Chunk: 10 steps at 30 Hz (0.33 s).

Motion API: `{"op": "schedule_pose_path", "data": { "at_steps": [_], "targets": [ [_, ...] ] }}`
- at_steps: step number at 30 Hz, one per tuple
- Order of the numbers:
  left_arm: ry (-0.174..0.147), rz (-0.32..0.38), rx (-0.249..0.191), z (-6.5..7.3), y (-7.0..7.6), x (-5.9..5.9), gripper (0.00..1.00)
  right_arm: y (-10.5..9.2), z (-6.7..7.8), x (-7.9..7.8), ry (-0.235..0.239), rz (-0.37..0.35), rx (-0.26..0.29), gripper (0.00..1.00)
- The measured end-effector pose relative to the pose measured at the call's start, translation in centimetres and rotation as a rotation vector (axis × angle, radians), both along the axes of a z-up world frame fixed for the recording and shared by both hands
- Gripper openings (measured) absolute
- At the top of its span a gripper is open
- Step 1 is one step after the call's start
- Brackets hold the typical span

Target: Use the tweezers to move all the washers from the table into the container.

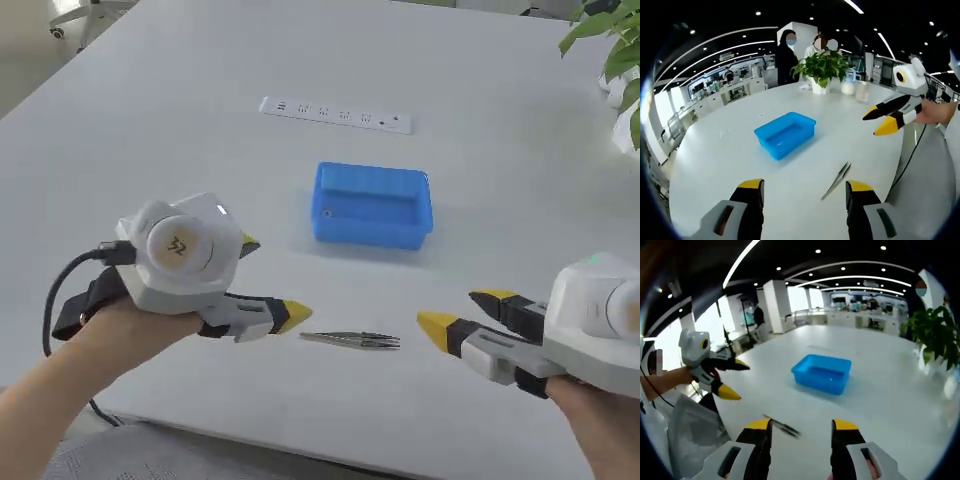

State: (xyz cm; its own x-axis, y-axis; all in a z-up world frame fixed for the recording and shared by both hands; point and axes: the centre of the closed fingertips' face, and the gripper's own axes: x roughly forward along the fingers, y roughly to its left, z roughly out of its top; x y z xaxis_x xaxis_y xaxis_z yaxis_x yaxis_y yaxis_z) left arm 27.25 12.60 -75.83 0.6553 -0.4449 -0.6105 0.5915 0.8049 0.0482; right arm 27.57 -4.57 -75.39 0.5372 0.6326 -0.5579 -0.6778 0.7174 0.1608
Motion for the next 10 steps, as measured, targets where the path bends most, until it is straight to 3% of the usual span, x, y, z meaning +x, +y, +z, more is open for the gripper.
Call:
{"op": "schedule_pose_path", "data": {
  "at_steps": [1, 3, 4, 10],
  "targets": [
    [0.005, 0.028, 0.0, -0.1, 0.3, 0.0, 0.81, -0.1, 0.0, -0.1, 0.0, -0.002, -0.003, 0.47],
    [0.024, 0.04, -0.001, -0.3, 0.7, -0.7, 0.89, -0.5, -0.1, -0.2, 0.001, -0.004, -0.011, 0.49],
    [0.039, 0.051, 0.001, -0.5, 1.0, -1.1, 0.9, -0.7, -0.2, -0.2, 0.003, -0.006, -0.015, 0.52],
    [0.06, 0.124, -0.008, -0.7, 2.5, -2.1, 0.93, -1.8, -1.0, -0.8, 0.022, -0.02, -0.038, 0.66]
  ]
}}
